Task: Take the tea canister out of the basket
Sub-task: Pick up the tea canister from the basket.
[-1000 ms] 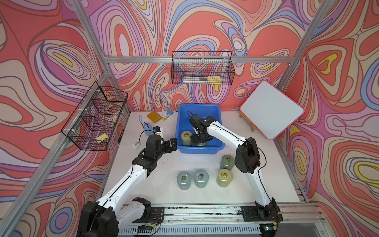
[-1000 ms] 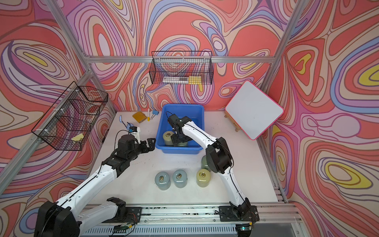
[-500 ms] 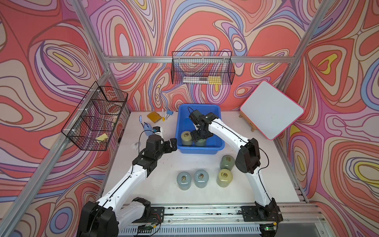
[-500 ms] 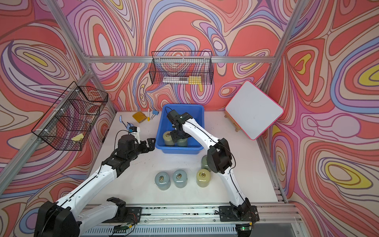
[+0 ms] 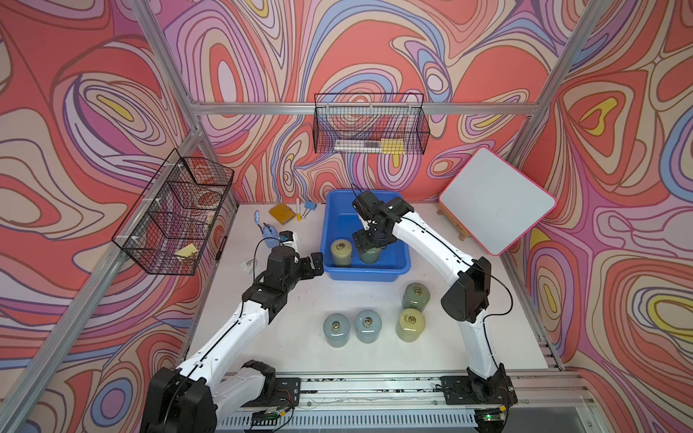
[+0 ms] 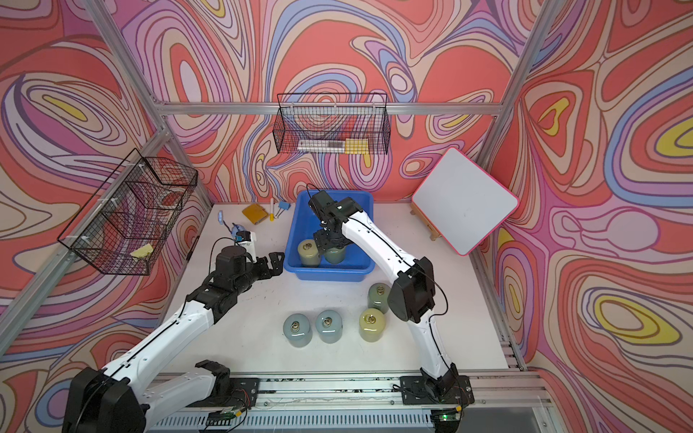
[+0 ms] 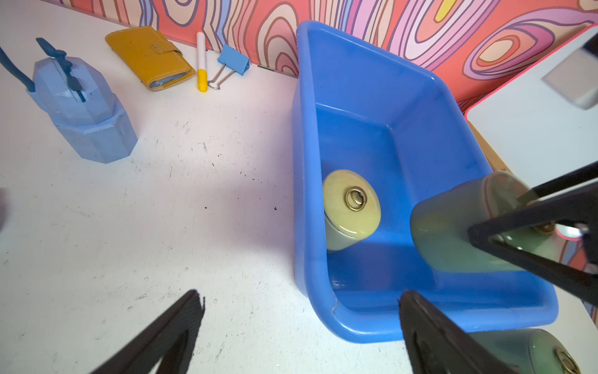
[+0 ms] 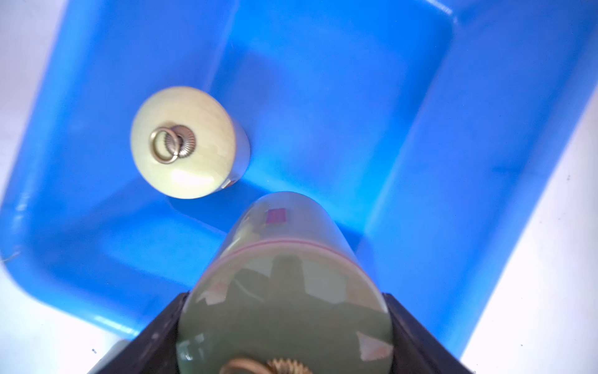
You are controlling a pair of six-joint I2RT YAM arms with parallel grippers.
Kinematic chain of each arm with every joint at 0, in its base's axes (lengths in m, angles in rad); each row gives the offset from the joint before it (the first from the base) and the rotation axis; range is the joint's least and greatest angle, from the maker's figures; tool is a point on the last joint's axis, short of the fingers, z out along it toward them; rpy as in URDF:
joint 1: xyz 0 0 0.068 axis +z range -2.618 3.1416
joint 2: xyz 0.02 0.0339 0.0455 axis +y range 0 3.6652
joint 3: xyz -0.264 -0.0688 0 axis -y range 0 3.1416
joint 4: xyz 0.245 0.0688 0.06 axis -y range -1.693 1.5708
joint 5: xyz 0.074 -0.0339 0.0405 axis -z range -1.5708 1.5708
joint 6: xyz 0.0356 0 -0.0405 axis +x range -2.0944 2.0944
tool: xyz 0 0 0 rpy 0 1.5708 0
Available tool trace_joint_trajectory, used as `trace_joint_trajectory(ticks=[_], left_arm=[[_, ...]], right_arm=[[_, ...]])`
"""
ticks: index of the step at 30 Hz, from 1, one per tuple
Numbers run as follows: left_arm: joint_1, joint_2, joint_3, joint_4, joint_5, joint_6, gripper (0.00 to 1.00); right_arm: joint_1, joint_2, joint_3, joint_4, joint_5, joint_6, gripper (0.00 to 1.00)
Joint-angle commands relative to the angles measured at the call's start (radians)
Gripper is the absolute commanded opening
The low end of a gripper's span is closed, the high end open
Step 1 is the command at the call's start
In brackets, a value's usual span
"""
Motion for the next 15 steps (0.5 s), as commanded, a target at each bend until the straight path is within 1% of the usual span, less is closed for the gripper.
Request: trace_joint_trajectory(ticks=[1,8,15], left_arm=[[0.007,-0.004,0.001,-0.010,-0.020,-0.002,0.99],[0.006,-0.009,0.003,-0.017,-0.031,0.000,0.99],[0.007,-0.016,0.000,-0.024,-0.040,-0.002,0.99]], right_arm=[[0.001,-0.098,-0.021,0.017,0.005,0.022,0.65],[0.004,-0.216,-0.140,0.034,-0.031,0.060,0.65],[0.035,-0.322,-0.246,0.034,-0.025,0.112,0.65]])
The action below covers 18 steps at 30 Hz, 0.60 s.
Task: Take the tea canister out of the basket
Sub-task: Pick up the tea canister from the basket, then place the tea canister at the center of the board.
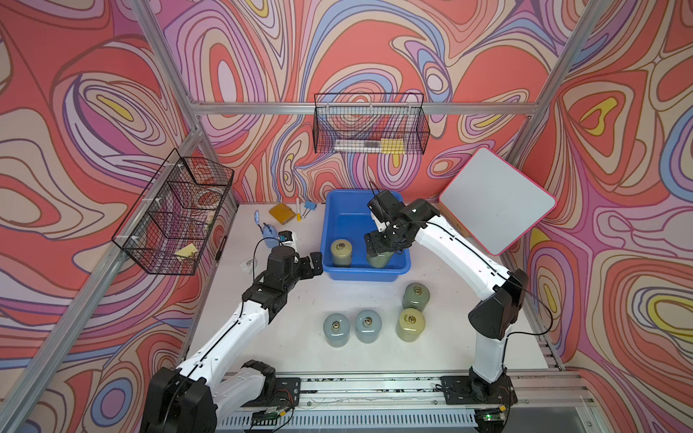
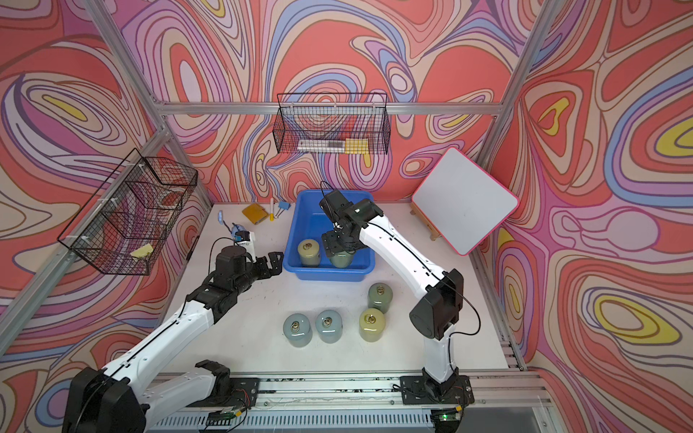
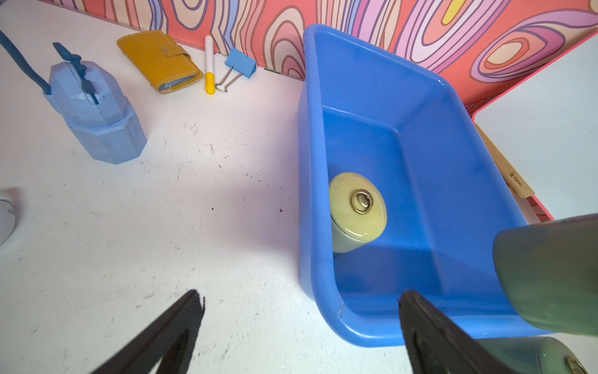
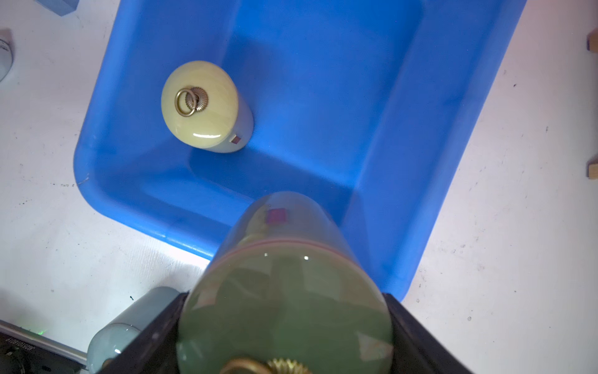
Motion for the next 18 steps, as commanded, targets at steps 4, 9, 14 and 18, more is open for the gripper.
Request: trace_joint_trajectory(ticks=[4,9,14,18], left_arm=[[0.006,-0.023,-0.003,-0.022,-0.019,-0.002,0.99],[0.007,-0.023,-0.004,-0.022,-0.014,-0.006,0.99],[0.007,-0.031,-0.007,-0.024,-0.016,-0.008,0.99],[0.007,-0.036,-0.010,-0.023,-0.016,-0.010,0.99]], right_arm=[[0.059,-0.117,-0.086,0.040,0.018,0.080,0.65],[0.112,-0.209,-0.192,0.068,0.035,0.144,0.65],[0.154,-0.261,-0.281,0.087,0.053,0.193,0.65],[0.178,-0.284,-0.342,0.102,0.056,0.220,0.65]])
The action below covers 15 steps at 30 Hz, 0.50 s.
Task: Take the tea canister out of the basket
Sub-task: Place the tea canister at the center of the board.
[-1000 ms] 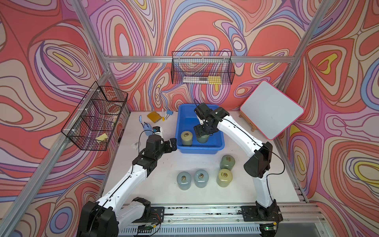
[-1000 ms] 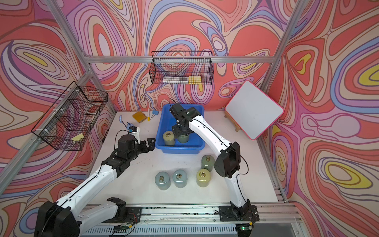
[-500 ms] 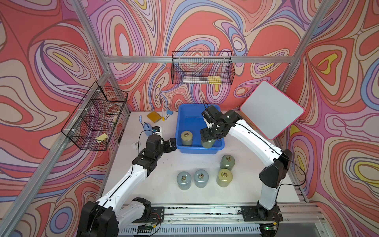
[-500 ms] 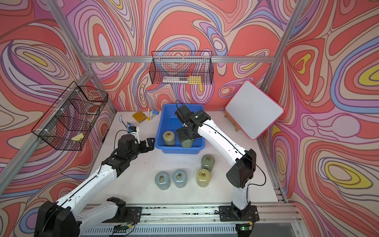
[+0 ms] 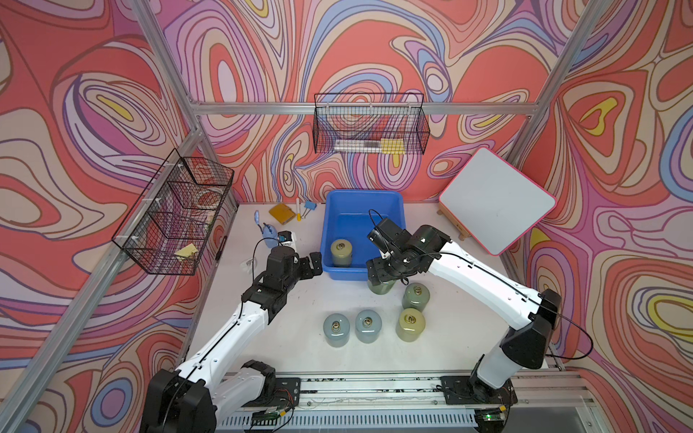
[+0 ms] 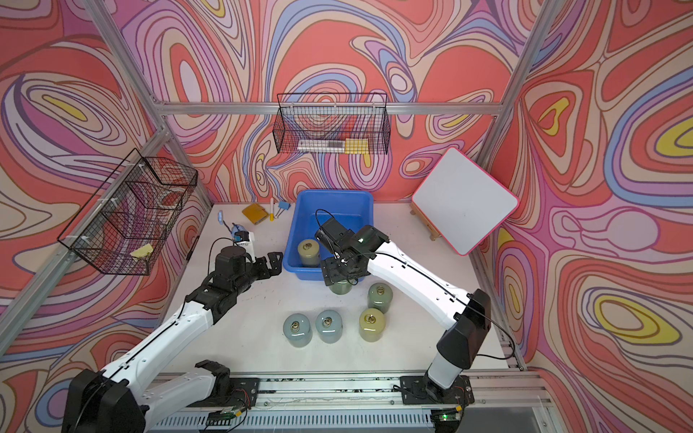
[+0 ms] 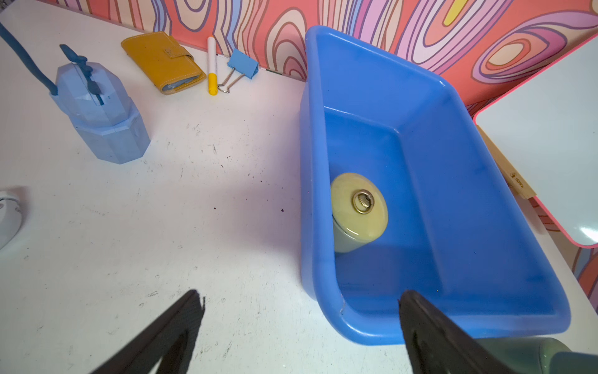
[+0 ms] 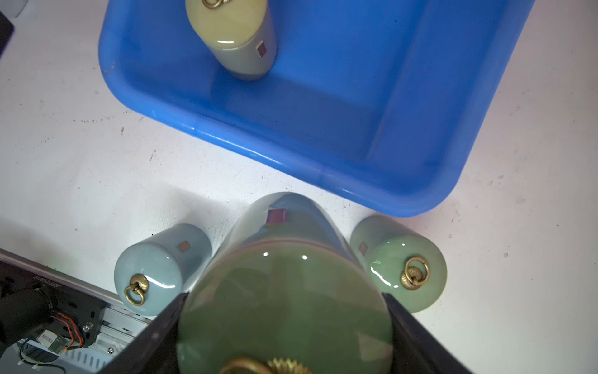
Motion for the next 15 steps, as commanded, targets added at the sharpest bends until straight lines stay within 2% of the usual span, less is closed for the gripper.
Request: trace_joint_trajectory(ticks=[1,15], left_arm=[[0.006,-0.024,-0.009,-0.015,-0.010,-0.009,0.99],[0.007,-0.028,-0.012,-0.016,-0.009,-0.011,0.99]], right_arm=[[0.018,-0.047,-0.033,0.066,0.033,0.051,0.65],[0.031,-0.047,-0.203,0.162,0.050,0.108,0.65]])
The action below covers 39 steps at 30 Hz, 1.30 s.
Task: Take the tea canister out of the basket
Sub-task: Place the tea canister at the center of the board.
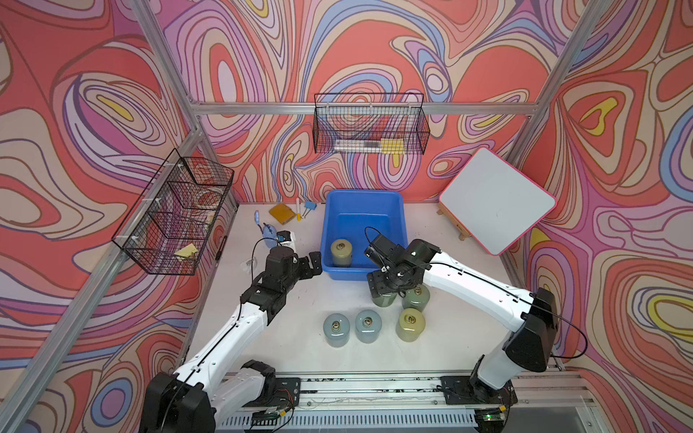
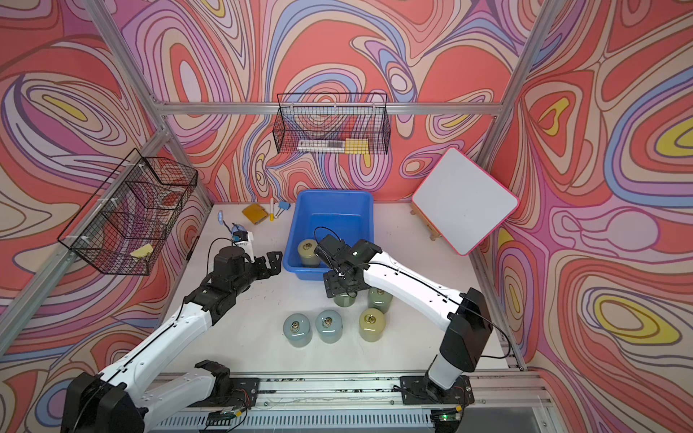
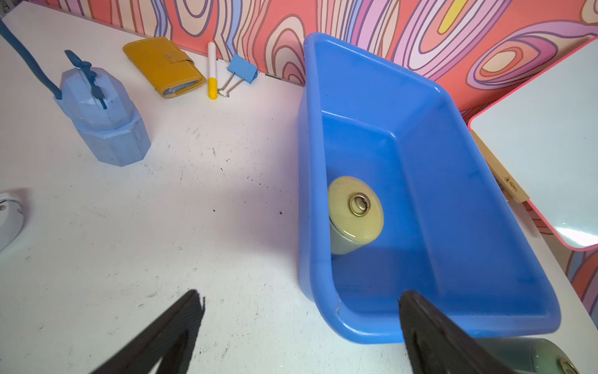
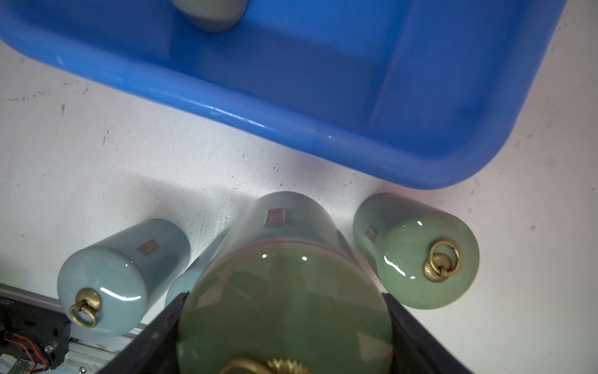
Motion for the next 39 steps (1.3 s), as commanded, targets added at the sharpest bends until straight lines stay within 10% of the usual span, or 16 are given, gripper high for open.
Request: trace_joint_trajectory(ticks=[1,39], left_arm=[[0.007,-0.017,-0.012,-0.014,-0.009,-0.004,0.99],[0.006,-0.041,-0.012,-0.021,-0.008,-0.005,0.99]], right_arm=[[0.010,-0.030,-0.021,0.080,0.030,0.031,0.65],[0.014,0.113,-0.195,0.291,0.055,0.144,0.69]])
